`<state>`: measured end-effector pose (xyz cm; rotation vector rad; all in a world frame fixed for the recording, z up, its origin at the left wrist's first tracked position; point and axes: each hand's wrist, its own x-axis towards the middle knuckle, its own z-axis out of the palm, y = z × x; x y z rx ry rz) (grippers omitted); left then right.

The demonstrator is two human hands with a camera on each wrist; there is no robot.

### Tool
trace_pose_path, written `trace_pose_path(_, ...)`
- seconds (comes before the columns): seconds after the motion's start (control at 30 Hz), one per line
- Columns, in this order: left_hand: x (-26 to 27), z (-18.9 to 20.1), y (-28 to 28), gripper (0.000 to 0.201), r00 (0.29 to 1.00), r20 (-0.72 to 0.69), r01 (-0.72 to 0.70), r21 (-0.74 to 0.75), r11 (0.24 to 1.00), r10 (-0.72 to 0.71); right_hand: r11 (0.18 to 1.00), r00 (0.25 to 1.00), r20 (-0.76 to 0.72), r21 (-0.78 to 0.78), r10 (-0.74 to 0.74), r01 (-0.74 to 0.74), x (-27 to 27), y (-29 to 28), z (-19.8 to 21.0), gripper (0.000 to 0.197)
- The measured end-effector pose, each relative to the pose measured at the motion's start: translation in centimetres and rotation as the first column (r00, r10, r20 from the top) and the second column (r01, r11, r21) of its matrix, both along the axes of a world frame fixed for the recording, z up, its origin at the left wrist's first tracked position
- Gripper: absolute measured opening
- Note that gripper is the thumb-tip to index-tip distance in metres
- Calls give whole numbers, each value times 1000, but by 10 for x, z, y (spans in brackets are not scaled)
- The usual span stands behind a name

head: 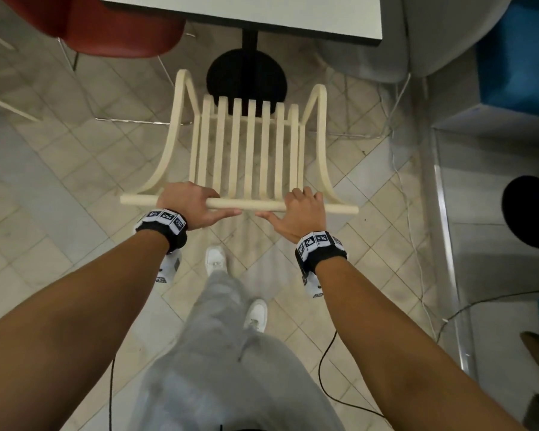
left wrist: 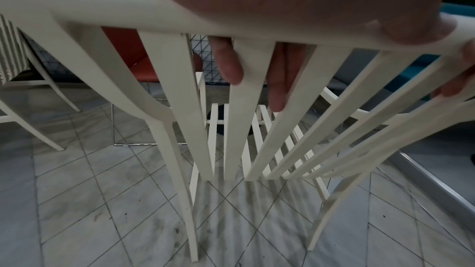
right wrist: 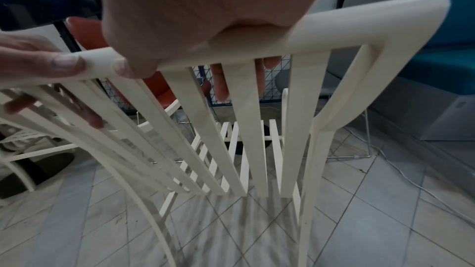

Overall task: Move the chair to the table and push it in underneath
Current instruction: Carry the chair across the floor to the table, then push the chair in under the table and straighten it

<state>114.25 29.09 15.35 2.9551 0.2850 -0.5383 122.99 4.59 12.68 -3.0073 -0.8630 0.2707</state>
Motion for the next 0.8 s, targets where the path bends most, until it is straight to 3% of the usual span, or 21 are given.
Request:
trace_pose_path(0.2,60,-1,34,91,1000,4,14,4,1000,-14,999,1000,-7,-36,-10,10,60,32,1,94)
trace_pose_path(0.47,132,2,82,85,999,-3,35,-55,998,-35,999,1000,2,-42,-22,22,130,76,4,96)
trace_pose_path(0.7,170,-2,110,80,1000,-2,31,-117,993,-31,997,999,-26,-78,-32,30,170,99,4,95)
trace_pose_path(0.8,174,-3,122,81,999,35,-30,-147,989,36,994,996,-22,-71,-84,82,180,104,4,97)
